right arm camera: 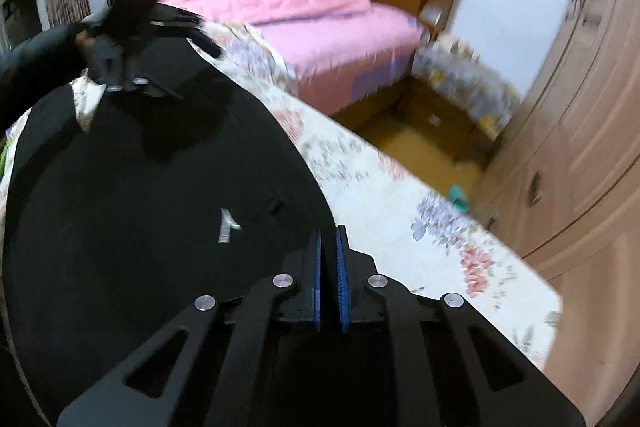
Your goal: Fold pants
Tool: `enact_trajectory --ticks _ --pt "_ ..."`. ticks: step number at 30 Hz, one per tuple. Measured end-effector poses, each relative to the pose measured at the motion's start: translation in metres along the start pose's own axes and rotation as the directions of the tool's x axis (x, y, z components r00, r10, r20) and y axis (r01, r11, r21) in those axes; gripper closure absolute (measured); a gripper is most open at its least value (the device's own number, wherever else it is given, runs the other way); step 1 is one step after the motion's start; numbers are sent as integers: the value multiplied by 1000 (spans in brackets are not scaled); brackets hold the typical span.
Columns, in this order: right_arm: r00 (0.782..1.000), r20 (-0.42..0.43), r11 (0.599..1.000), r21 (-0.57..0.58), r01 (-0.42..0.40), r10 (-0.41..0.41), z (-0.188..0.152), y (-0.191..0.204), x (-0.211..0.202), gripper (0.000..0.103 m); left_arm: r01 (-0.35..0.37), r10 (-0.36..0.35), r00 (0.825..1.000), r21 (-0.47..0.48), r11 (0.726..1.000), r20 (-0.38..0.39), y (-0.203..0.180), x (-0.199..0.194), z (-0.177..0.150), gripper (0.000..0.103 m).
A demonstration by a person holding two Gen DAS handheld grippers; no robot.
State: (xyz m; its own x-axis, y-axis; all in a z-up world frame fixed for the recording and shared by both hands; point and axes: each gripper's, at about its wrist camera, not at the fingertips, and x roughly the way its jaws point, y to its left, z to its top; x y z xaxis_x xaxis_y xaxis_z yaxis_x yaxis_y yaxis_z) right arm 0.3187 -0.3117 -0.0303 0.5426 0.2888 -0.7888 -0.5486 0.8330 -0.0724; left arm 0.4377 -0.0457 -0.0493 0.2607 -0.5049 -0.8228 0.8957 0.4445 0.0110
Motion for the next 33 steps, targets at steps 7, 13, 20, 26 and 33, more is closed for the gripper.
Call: enact_trajectory --ticks 7,13,20,26,33 --pt "987 128 996 5 92 -92 -14 47 -67 92 185 -185 981 -7 983 -64 25 11 5 2" --pt "976 131 984 60 168 -175 -23 54 -75 93 249 -249 963 -14 969 -99 17 1 -16 87" --pt "962 154 962 189 195 -225 -32 45 -103 95 -75 73 996 64 995 46 -45 -72 -25 94" --pt "986 117 935 347 68 -115 -57 79 -116 94 -516 451 853 283 809 264 -181 -137 -59 94" --pt "995 82 888 460 15 -59 -97 135 -124 94 -598 510 799 506 621 319 -328 -114 -182 94"
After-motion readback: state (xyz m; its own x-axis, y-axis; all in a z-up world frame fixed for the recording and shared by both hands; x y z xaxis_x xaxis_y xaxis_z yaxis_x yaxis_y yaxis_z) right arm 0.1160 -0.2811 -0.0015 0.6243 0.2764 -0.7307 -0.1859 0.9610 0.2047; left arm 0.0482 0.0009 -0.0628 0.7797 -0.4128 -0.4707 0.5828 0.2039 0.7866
